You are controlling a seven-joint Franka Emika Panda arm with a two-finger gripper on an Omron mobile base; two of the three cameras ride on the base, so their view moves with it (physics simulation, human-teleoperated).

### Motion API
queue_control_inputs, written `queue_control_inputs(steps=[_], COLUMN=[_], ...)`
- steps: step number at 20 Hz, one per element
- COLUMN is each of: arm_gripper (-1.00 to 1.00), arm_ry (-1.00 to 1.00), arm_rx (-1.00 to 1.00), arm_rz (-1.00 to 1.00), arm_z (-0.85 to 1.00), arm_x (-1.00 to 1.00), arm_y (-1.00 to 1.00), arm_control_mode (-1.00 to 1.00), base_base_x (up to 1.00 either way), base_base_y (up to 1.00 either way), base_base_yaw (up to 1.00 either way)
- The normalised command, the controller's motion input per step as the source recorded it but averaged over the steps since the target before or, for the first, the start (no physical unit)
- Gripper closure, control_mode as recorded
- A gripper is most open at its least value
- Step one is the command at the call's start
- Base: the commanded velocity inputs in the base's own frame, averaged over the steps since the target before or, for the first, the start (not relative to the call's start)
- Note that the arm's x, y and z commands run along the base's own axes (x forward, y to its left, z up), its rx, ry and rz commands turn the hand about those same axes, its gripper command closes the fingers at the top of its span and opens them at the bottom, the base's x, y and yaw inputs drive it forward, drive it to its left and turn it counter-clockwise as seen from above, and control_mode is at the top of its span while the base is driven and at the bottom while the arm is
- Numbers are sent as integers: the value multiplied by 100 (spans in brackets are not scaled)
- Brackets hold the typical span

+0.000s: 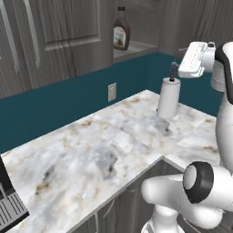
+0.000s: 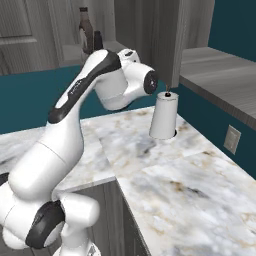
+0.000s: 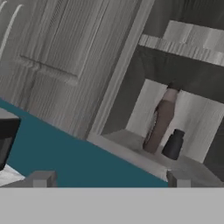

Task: There are various items on the counter. Only move the condiments/shakers into the cabinet.

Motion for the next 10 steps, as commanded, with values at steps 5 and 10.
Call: queue_control_inputs(steps=[5,10], arm_gripper=[-100,-100], arm_ry=[21,40], arm_rx=[-21,-15], arm_rz=[-1,-1], arm_z=[-49,-1], arm_x=[-69,19], arm_y=[28,39], arm_control_mode=[-100,-100], base_base_x=[0,0], base_base_y=[0,0], base_base_yaw=[0,0])
